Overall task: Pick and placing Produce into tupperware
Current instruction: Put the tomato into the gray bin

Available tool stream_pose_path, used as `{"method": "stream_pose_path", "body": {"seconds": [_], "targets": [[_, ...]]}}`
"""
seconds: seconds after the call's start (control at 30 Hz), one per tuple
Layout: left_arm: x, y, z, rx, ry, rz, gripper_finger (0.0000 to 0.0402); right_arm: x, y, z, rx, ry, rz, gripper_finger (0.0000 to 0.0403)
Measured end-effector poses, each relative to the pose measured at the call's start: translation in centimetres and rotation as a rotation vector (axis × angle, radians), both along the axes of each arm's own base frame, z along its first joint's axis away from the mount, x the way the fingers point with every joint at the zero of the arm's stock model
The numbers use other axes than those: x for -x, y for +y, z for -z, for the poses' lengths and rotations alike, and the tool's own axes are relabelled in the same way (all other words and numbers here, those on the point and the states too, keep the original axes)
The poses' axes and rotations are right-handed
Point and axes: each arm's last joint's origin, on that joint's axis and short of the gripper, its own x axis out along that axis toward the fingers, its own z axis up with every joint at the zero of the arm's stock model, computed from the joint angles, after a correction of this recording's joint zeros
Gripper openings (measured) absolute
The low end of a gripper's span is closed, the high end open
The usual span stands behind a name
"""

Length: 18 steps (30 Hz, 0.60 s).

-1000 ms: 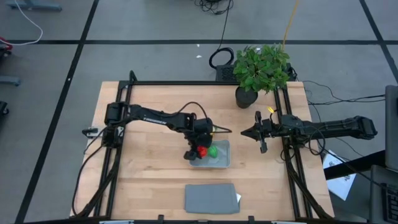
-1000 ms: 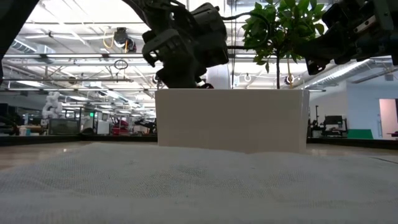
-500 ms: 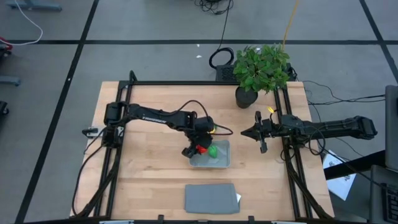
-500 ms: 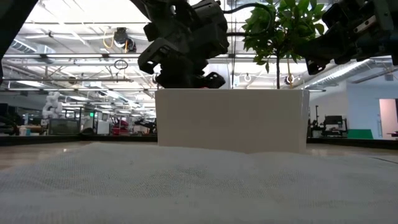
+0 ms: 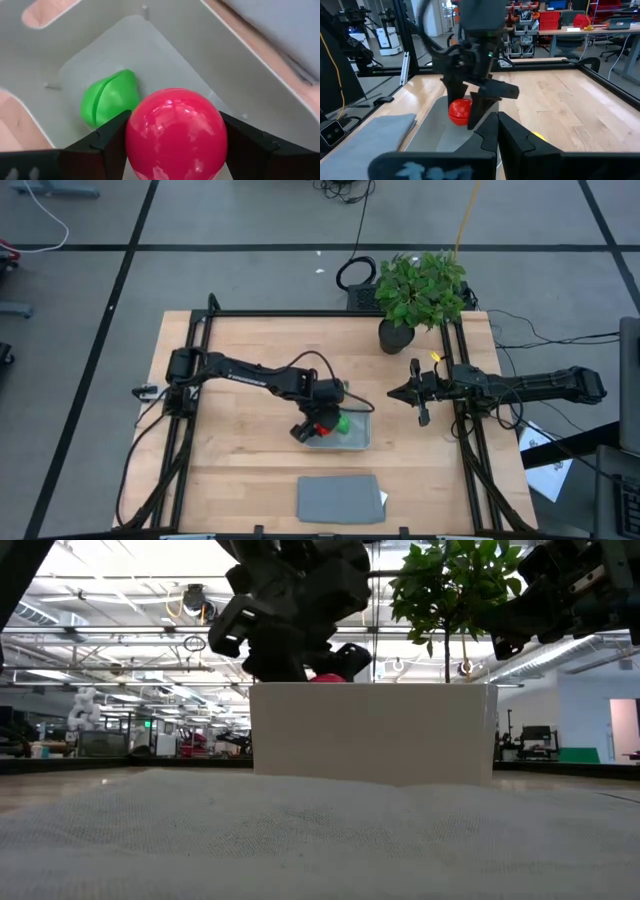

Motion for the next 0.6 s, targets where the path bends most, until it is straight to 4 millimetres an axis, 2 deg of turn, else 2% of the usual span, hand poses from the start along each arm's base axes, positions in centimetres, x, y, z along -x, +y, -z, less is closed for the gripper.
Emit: {"method": "stream_pose_path", "body": {"seconds": [0.17,0.6], "targets": [[-0.2,-0.4,0.2,-0.048,-0.015,0.02,0.0257,0.0,0.0,0.0,0.0,0.0,0.0,0.0],[-0.7,0.3,1.9,-0.038,0.016,0.009,0.0257,0.0,0.0,0.0,0.0,0.003,0.0,0.0]]}}
